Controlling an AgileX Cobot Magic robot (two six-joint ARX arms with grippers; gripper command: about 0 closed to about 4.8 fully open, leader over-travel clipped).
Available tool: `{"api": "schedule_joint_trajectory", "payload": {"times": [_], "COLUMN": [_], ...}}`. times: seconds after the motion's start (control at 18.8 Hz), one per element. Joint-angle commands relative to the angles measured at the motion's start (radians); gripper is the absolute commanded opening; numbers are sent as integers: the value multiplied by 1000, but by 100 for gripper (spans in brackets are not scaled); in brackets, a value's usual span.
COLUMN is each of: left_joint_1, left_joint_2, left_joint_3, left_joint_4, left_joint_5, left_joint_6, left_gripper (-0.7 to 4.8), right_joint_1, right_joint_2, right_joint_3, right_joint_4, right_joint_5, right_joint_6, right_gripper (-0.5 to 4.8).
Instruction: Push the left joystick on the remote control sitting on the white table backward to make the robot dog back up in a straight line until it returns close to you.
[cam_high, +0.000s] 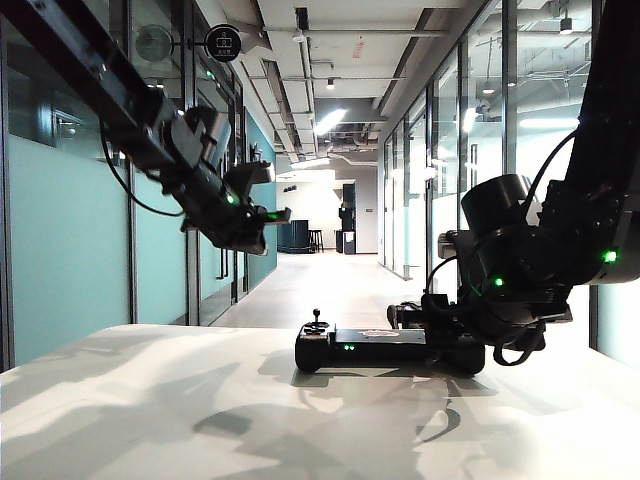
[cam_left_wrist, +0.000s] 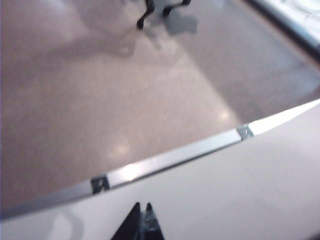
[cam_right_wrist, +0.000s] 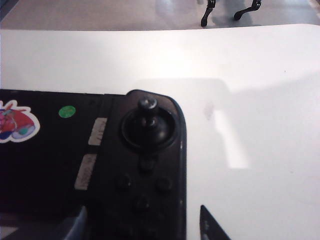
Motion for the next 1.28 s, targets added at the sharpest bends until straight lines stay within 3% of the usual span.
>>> {"api": "schedule_joint_trajectory", "payload": {"times": [0.05, 0.32, 0.37, 0.48, 0.59, 0.9, 1.28], "left_joint_1": [-1, -2, -2, -2, -5, -6, -9], "left_joint_2": [-40, -109, -129, -165, -197, -352, -752], "left_joint_3": [0, -1, -2, -4, -22, -191, -677], "left_joint_4": [-62, -112, -134, -169, -169, -145, 64], "left_joint_5": [-52, -69, -70, -81, -111, -121, -179], "left_joint_6": [-23, -53, -52, -54, -56, -71, -116], "left_gripper": [-6, -6, -6, -6, -6, -6, -6], "right_joint_1": [1, 1, 1, 1, 1, 1, 2], "right_joint_2": [-50, -170, -198, -259, -305, -460, -737], "right_joint_3": [-2, -2, -2, -3, -19, -159, -352], "right_joint_4": [-24, -154, -185, -241, -251, -250, -270], "right_joint_5": [0, 0, 0, 2, 4, 3, -82], "right_joint_6": [-4, -19, -30, -30, -30, -31, -34], "right_gripper": [283, 280, 256, 96, -3, -7, -6]}}
